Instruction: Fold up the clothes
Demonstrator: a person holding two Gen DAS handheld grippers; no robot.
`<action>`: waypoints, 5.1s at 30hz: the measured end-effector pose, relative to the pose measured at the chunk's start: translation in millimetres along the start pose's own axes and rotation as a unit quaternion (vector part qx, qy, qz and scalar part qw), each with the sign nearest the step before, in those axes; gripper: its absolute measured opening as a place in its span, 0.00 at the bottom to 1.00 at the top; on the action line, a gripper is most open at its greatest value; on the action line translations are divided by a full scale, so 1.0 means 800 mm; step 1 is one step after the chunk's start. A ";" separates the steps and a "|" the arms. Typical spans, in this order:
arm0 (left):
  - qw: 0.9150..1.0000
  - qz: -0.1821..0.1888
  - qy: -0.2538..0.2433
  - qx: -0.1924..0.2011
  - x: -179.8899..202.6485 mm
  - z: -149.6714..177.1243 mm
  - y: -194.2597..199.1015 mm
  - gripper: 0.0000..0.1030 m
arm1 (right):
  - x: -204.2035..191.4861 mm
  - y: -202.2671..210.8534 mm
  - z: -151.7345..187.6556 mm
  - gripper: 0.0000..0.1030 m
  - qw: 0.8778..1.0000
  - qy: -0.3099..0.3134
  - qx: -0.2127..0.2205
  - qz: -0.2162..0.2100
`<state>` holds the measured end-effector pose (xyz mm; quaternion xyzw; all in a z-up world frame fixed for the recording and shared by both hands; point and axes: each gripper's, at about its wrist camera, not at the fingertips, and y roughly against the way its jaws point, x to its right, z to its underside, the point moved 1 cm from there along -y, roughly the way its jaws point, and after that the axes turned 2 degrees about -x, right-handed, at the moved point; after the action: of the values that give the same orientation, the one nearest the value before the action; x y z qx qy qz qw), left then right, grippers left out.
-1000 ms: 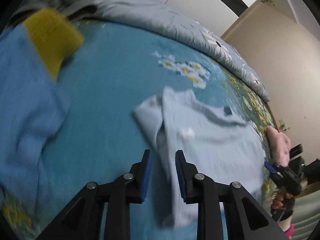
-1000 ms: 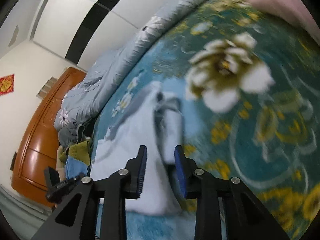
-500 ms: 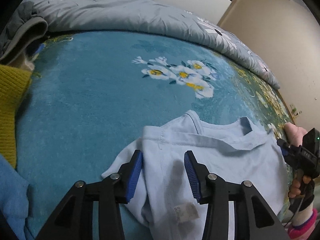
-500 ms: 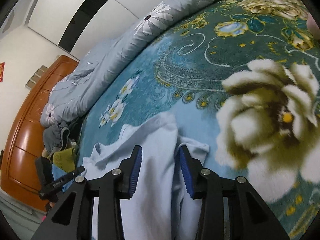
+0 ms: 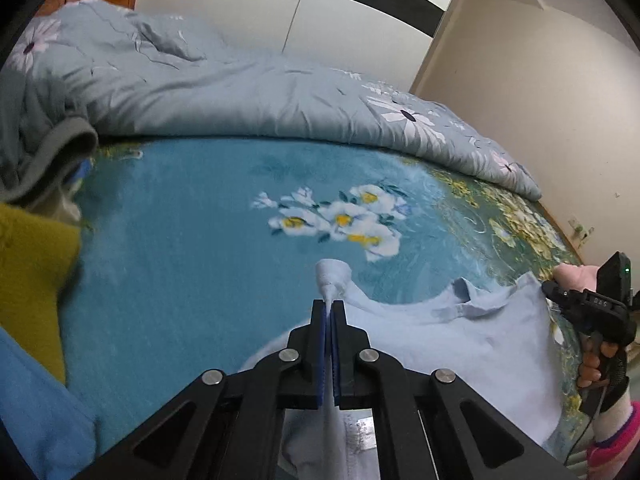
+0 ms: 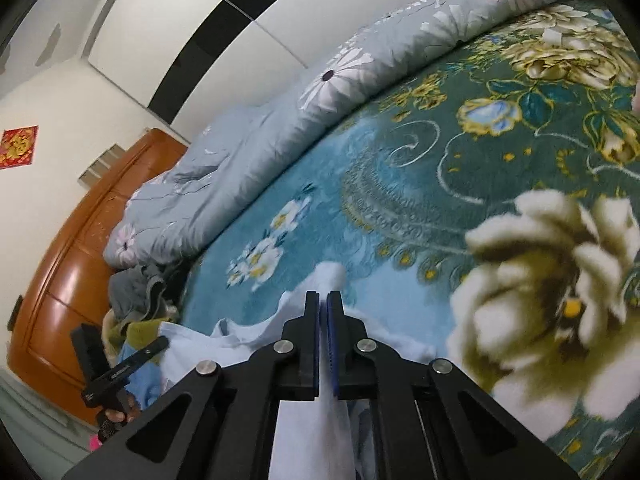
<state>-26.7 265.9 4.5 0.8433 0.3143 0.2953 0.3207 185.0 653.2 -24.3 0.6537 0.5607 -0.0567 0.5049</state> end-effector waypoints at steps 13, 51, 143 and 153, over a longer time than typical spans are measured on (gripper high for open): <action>0.997 -0.023 0.077 -0.016 -0.045 0.016 0.004 0.13 | 0.027 0.048 0.042 0.23 1.000 -0.001 -0.016 0.020; 0.987 0.137 0.078 -0.033 0.015 0.170 0.084 0.29 | -0.220 0.007 0.093 0.10 0.987 0.143 -0.056 0.052; 0.984 0.121 0.127 -0.029 -0.033 0.162 0.107 0.23 | -0.067 0.054 0.113 0.02 0.995 0.050 -0.088 -0.019; 0.976 0.162 0.134 -0.057 -0.002 0.124 0.055 0.44 | -0.052 0.060 0.161 0.05 0.997 0.005 -0.075 -0.032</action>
<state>56.6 203.4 -25.5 0.8160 0.1960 0.4713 0.2713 270.9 538.8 -31.4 0.5961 0.5865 -0.0273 0.5476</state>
